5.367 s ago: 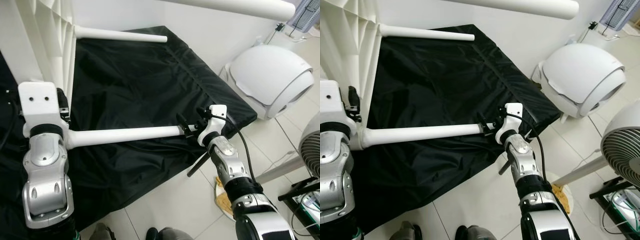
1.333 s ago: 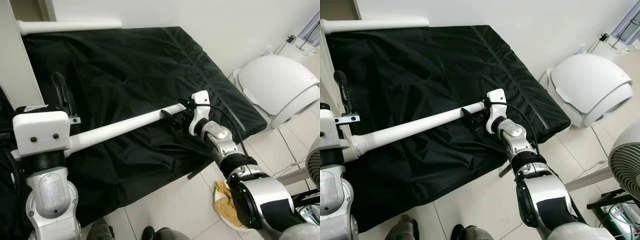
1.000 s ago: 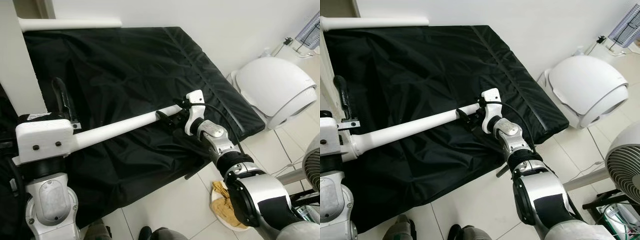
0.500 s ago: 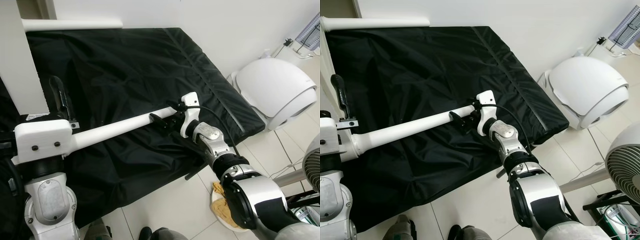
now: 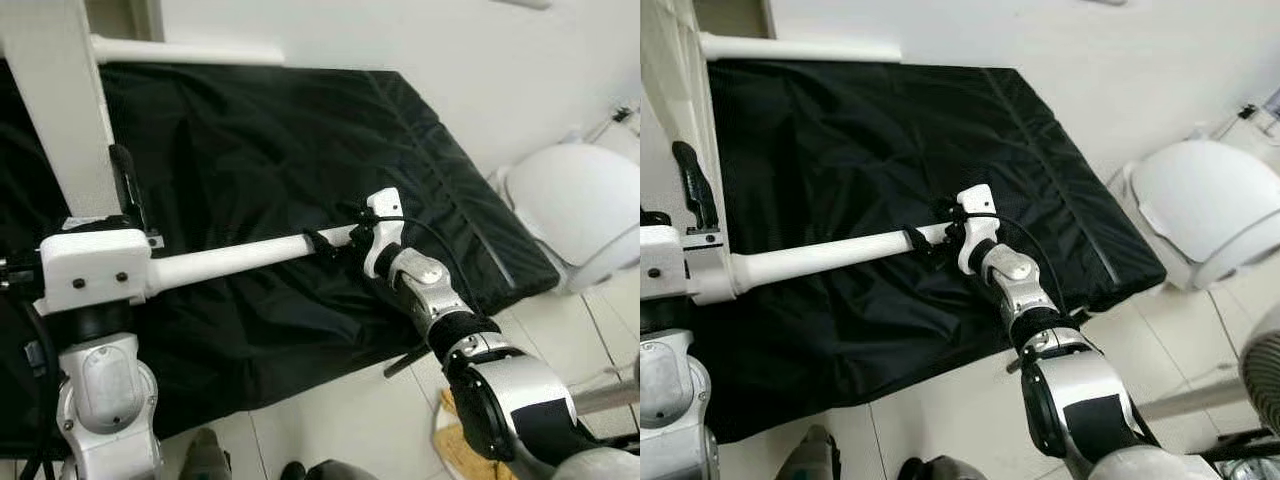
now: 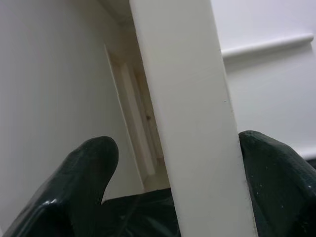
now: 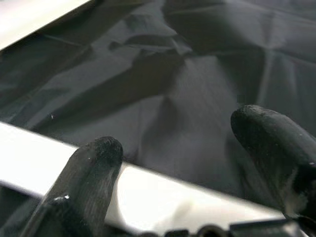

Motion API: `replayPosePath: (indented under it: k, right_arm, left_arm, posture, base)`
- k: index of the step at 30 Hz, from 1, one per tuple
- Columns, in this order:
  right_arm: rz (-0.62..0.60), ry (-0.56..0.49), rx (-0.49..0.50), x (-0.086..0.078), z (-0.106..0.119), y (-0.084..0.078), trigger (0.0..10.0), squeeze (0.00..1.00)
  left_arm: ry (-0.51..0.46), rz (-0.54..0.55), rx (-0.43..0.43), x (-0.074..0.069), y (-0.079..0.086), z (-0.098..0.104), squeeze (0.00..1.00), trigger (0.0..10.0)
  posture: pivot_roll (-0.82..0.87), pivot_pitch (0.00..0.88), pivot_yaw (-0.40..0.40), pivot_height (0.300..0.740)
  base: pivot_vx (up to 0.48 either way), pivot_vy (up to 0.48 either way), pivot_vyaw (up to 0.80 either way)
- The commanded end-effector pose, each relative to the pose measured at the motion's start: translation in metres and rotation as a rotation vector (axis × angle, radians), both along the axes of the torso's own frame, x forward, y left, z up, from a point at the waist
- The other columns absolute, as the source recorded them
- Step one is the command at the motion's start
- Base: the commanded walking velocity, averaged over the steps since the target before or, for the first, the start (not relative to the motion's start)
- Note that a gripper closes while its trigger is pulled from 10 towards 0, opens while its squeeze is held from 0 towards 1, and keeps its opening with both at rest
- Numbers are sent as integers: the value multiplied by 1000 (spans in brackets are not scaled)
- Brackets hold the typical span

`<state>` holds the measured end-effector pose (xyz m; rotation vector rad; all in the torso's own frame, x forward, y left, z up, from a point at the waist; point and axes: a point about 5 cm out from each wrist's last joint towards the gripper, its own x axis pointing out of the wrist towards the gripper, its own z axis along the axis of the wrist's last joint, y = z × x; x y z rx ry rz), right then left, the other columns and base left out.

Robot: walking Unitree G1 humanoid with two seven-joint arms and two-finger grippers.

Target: Building children table

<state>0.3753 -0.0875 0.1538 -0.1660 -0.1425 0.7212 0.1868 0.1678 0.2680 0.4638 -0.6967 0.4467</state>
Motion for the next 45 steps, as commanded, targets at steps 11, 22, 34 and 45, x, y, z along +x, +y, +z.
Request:
replayPosePath:
  k: [11, 22, 34, 45]
  right_arm:
    - [-19, 32, -32, -3, -12, 0, 10000, 0]
    - [-24, 48, -11, -3, -13, 5, 10000, 0]
    - [-248, 10, 53, 2, -11, -7, 10000, 0]
    - [-362, -22, 122, -2, -14, -7, 10000, 0]
  left_arm:
    - [63, -192, 58, 5, -16, -7, 0, 10000]
    - [168, -391, 110, 11, -28, -20, 0, 10000]
    - [312, -503, 104, 25, -28, -48, 0, 10000]
    - [423, -563, 110, 37, -38, -78, 0, 10000]
  posture:
    - [152, 106, -149, 740]
    - [155, 121, -133, 740]
    - [140, 115, -91, 740]
    - [107, 80, -25, 740]
  base:
    - [0, 0, 796]
    - [0, 0, 652]
    - [0, 0, 0]
    - [0, 0, 0]
